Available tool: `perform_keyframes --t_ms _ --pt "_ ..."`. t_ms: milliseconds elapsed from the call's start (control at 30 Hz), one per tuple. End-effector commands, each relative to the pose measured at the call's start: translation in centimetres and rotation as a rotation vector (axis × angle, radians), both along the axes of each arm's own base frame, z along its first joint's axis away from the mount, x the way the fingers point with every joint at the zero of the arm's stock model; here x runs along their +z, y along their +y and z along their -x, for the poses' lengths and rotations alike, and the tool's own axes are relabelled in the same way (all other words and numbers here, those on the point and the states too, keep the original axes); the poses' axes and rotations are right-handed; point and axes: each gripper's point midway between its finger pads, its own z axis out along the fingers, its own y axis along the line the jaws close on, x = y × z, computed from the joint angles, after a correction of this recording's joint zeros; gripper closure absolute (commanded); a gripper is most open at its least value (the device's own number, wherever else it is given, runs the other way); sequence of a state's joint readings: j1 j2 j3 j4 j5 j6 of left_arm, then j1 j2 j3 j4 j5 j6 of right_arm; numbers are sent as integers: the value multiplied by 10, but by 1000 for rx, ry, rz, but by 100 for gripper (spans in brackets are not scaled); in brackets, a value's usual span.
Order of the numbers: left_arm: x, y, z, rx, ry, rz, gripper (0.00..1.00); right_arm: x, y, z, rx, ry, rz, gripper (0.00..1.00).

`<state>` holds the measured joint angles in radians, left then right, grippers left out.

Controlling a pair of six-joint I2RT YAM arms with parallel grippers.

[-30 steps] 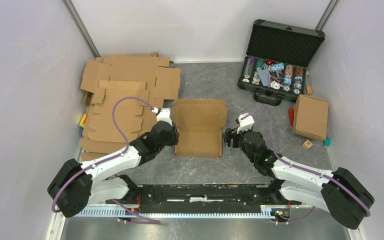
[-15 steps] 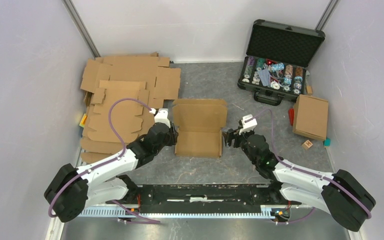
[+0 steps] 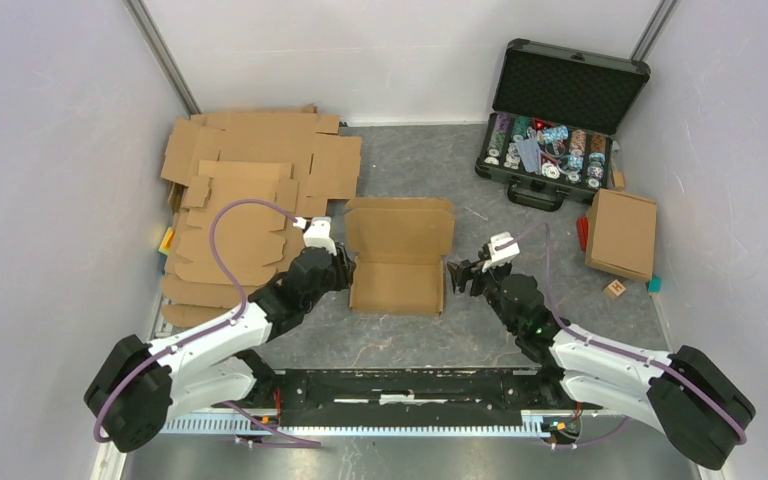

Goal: Fold the paper box

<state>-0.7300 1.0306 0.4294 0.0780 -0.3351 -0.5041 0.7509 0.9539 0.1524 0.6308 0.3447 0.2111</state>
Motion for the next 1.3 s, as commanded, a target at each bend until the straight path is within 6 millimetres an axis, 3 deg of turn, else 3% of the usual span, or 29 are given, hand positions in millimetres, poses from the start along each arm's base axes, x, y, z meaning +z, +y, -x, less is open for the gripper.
perform_keyframes --t_ms 0,1000,1167,1267 --pt "14 -1 -7 -11 -64 17 54 13 -2 0 3 -68 -17 20" --pt "29 -1 -2 -44 -123 55 50 13 9 10 96 -90 -22 17" --pt "30 1 -2 -38 -131 56 50 13 8 13 101 -95 -38 3" --pt "31 2 -3 -36 -137 57 49 15 5 13 86 -102 -46 2"
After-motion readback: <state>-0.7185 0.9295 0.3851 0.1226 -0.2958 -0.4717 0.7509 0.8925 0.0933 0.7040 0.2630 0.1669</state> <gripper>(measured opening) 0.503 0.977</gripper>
